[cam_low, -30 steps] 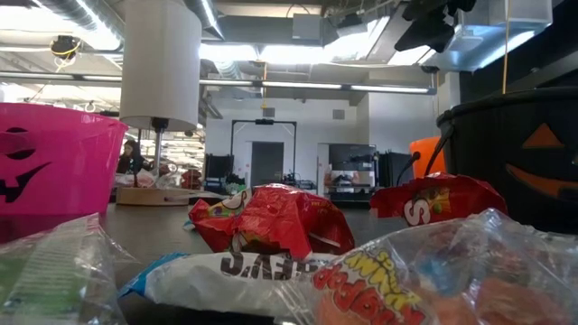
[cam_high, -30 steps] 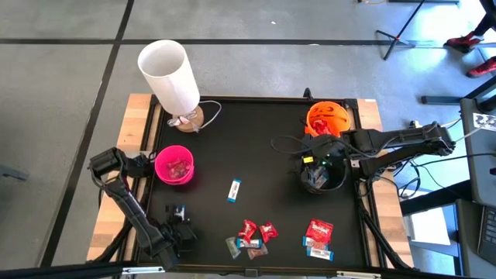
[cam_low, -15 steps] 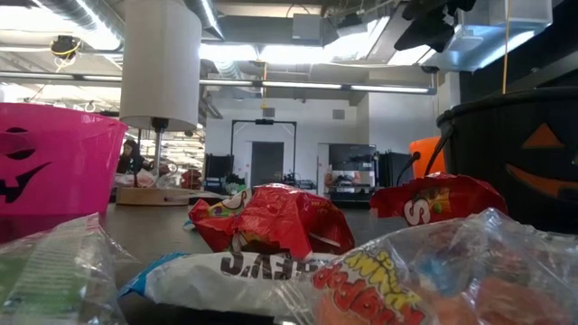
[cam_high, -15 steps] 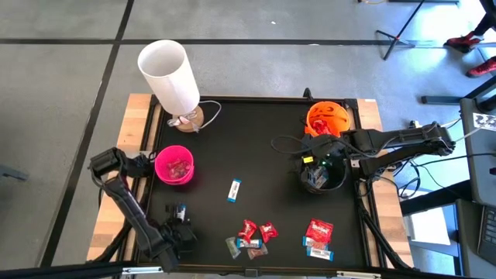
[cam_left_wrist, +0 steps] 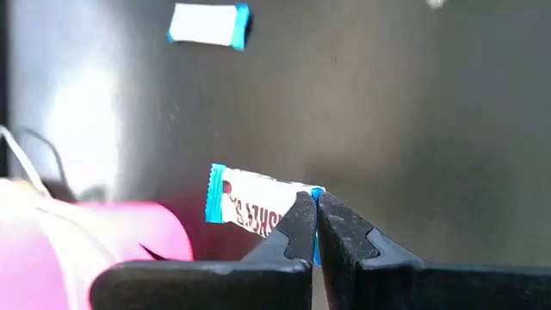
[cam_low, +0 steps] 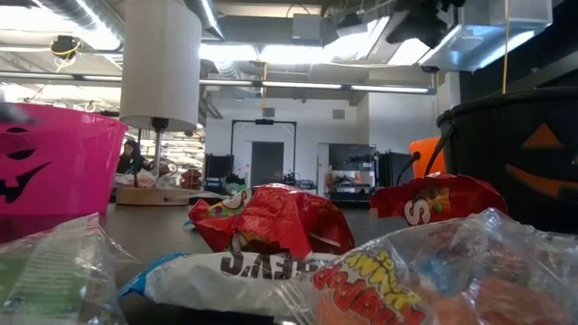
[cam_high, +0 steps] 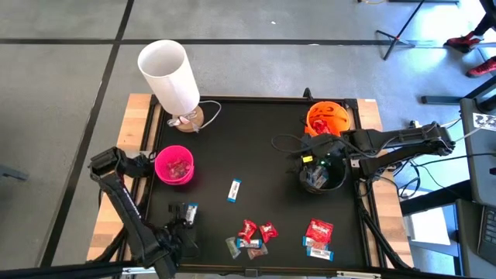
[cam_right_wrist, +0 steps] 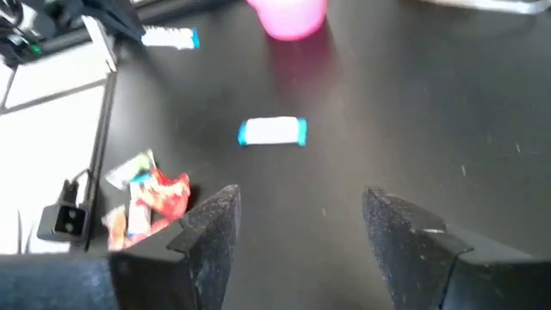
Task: Sort candy
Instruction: Put the white chocolate into the black bucket
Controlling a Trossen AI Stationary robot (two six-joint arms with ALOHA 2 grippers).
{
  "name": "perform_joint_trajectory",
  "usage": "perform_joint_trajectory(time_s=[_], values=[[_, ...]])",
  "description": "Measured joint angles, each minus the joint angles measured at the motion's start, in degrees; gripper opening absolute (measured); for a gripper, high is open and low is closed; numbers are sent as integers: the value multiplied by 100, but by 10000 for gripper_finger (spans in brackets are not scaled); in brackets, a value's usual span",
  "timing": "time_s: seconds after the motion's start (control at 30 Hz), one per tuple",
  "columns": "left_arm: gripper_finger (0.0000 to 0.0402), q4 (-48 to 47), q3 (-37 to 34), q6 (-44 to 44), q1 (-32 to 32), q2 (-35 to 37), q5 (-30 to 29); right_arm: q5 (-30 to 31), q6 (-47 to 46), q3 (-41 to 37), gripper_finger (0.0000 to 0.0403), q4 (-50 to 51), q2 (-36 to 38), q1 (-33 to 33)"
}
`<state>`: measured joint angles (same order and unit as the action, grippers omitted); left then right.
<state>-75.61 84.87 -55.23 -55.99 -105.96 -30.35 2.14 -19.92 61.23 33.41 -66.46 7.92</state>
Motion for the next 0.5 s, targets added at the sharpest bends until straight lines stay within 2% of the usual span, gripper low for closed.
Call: perform_joint_trajectory(time_s=[0.2,0.5], values=[[0,-400,577,367,85,5,-653,-291,371,0,241,-955,-439,0],[0,-497,992,1725,692,11,-1244,-357,641,-2,241,-1946,-1538,-2]])
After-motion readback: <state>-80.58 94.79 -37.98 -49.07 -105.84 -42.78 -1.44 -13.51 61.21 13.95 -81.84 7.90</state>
